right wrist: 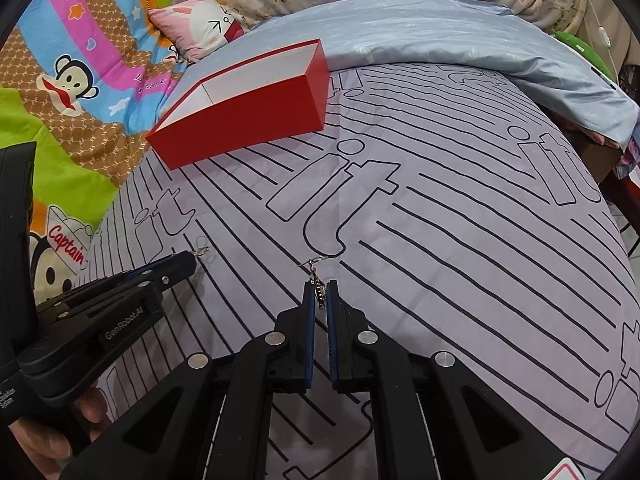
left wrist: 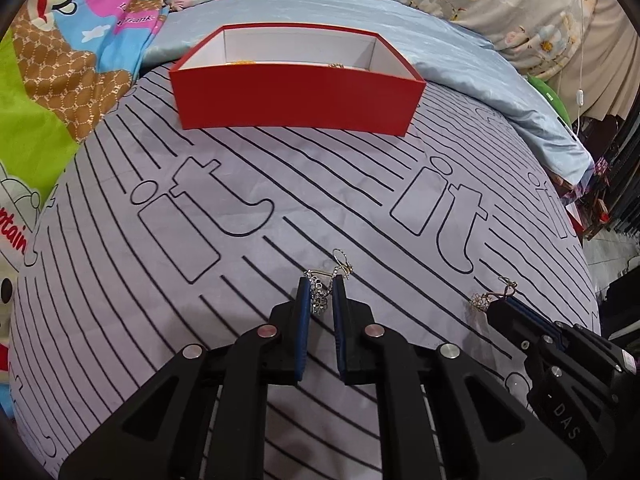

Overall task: Organize jewelry
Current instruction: 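Carry both earrings up and lower them into the red box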

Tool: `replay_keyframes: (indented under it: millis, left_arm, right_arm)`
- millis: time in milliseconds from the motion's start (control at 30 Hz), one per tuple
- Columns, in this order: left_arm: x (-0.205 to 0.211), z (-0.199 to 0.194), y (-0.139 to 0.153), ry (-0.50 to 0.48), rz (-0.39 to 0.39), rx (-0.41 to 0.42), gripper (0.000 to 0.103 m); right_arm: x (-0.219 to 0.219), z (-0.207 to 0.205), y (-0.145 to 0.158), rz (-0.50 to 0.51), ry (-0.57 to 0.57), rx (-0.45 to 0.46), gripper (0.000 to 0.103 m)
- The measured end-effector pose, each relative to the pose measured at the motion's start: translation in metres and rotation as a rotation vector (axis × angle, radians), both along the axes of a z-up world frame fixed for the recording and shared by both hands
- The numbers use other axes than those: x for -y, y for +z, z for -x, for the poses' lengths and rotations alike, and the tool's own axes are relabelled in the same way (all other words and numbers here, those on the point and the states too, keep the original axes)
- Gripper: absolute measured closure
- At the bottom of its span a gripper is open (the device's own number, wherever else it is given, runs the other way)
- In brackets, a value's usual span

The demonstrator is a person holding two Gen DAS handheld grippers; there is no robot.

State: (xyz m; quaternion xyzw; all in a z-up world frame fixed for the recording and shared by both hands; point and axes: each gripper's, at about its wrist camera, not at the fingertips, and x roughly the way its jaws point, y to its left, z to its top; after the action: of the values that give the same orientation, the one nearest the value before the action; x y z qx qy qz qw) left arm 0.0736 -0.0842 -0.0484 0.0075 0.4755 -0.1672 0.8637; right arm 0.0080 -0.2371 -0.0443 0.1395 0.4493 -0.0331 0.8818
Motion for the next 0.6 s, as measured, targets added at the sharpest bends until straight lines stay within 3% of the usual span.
replay_keyframes:
  millis: [233, 600]
  left_arm:
    - [-0.019, 0.002, 0.017, 0.031, 0.022, 0.018, 0.093]
    - [-0.036, 0.001, 0.053, 0.072, 0.021, 0.061, 0.092]
  right_arm:
    - [-0.008, 0.0, 0.011, -0.007, 0.018, 0.023, 0.097]
    - [-0.024, -0.008, 0.052, 0.005, 0.061, 0.112, 0.097]
